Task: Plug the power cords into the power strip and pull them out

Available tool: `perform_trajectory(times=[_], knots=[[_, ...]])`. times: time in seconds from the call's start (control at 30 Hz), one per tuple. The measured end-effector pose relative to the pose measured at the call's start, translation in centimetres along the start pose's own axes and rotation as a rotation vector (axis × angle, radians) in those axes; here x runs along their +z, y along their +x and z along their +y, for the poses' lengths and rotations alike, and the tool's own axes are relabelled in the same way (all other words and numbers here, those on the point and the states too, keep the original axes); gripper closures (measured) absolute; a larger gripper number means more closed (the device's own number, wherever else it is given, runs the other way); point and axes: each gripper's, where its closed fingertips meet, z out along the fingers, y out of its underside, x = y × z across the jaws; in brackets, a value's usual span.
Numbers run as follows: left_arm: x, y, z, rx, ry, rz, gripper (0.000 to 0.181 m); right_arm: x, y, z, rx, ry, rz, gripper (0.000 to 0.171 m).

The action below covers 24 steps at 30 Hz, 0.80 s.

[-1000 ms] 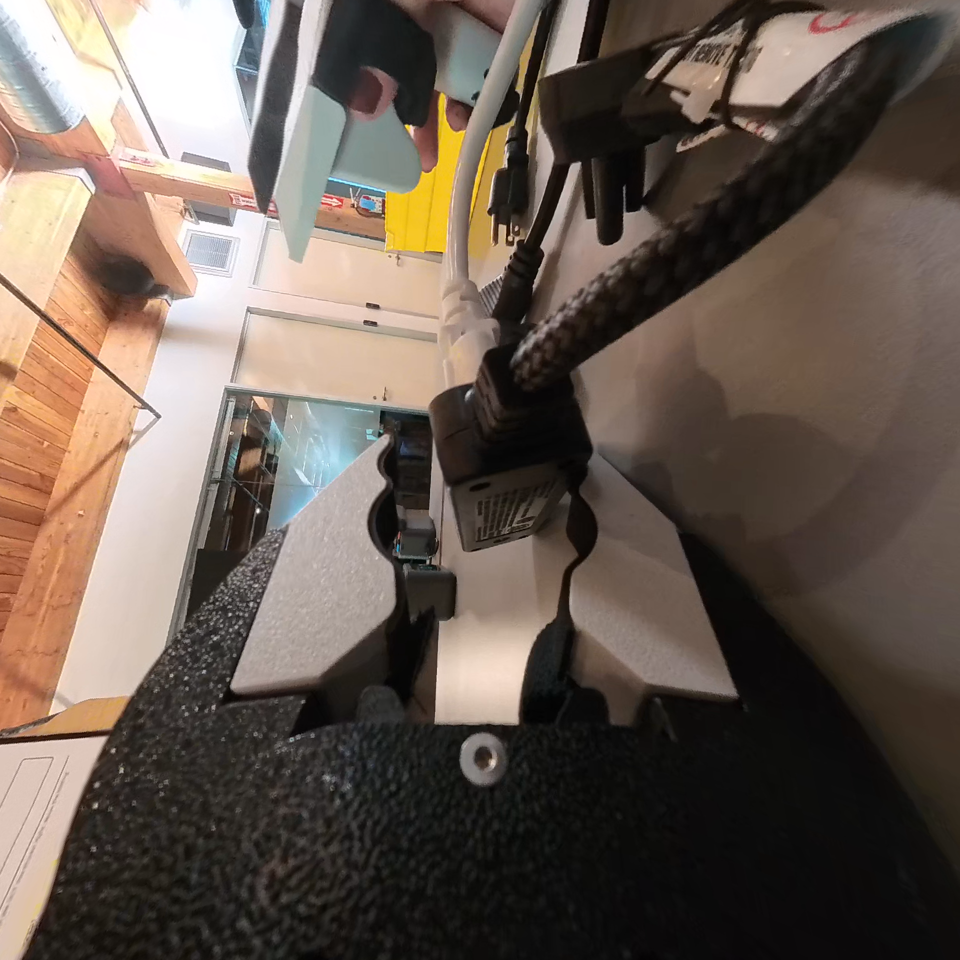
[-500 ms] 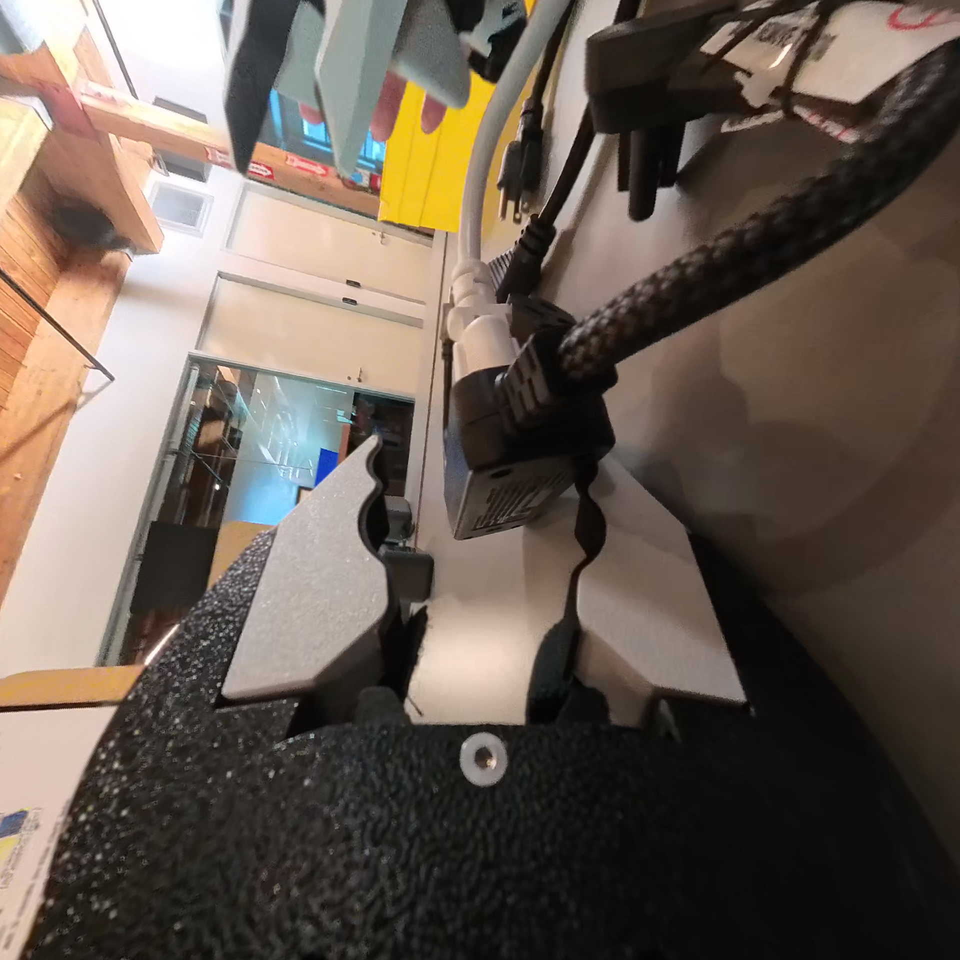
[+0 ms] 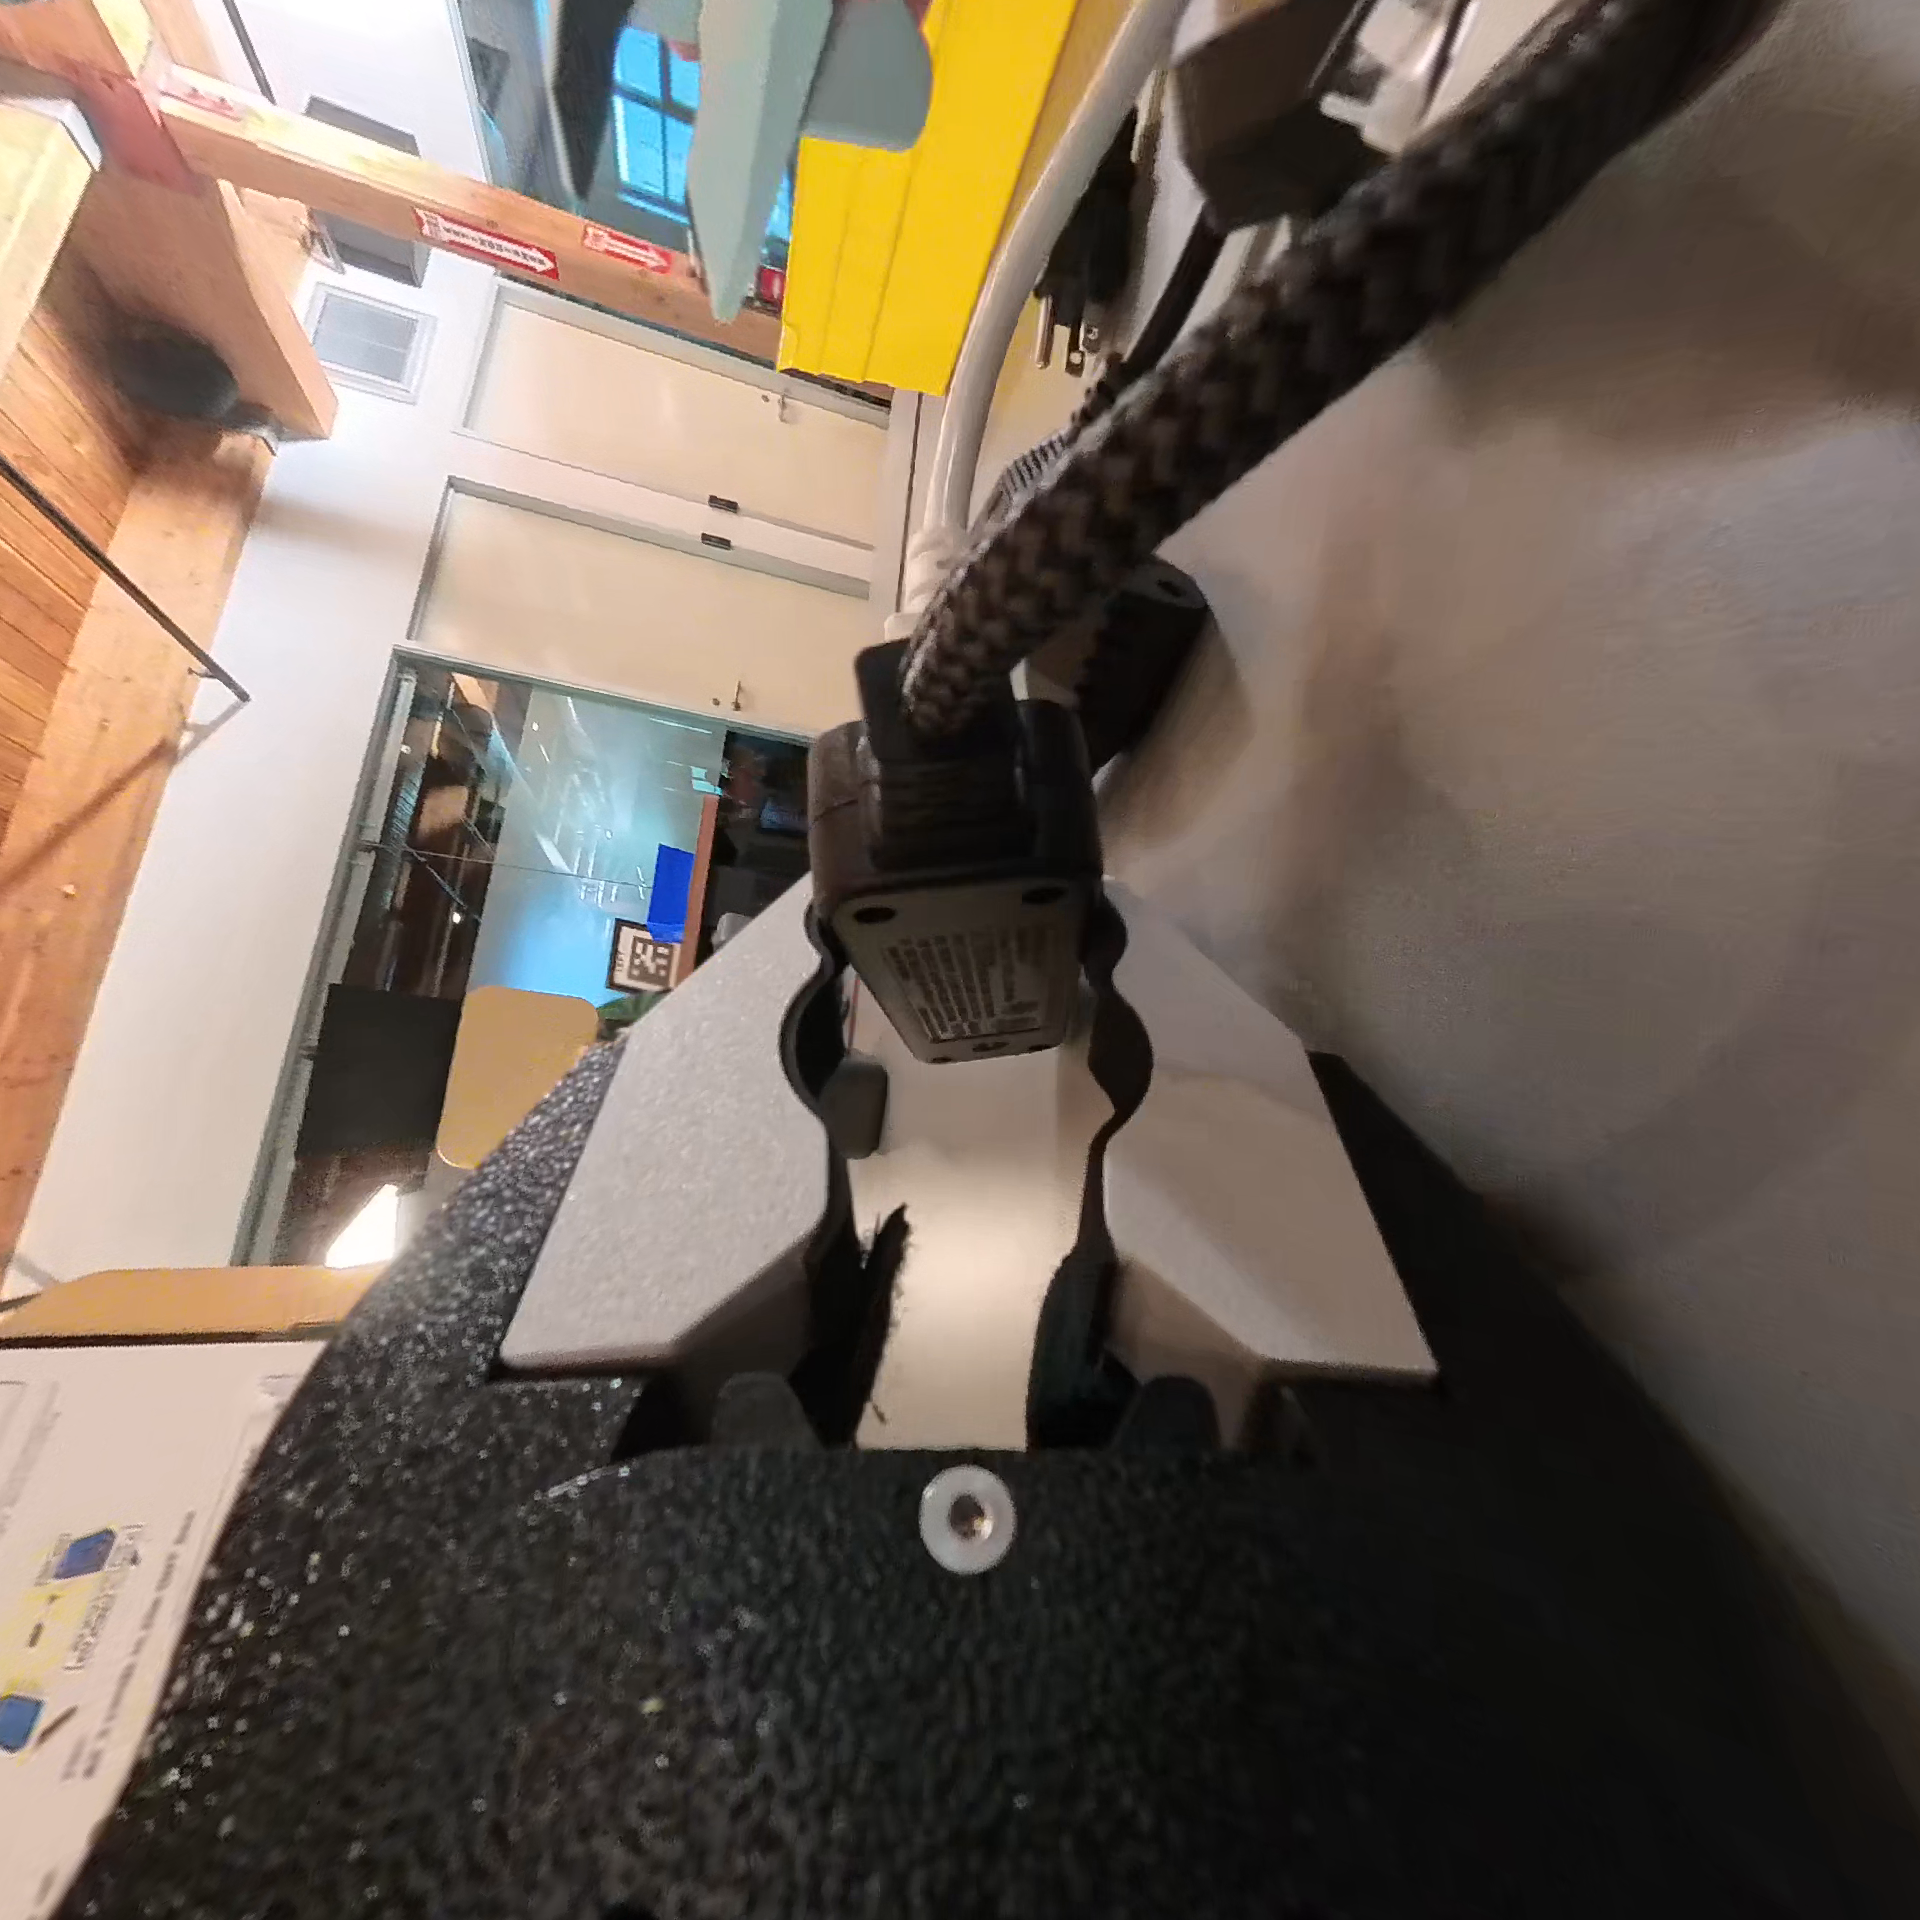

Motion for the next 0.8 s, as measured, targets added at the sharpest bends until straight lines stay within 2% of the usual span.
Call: perform_trajectory(times=[0.17,0.5,0.8], knots=[[-0.2,-1.1,-0.4,-0.092,0.027,-0.028,0.139,0.1,-0.5,-0.2,0.02,0.014,-0.018,0.097],[-0.9,-2.9,-0.9,-0.419,0.147,0.001,0.139,0.2,-1.0,-0.1,0.041,0.018,-0.045,0.097],[-0.9,-2.9,-0.9,-0.379,0.156,-0.002,0.139,0.1,-2.1,-0.7,0.024,0.045,-0.101,0.097]])
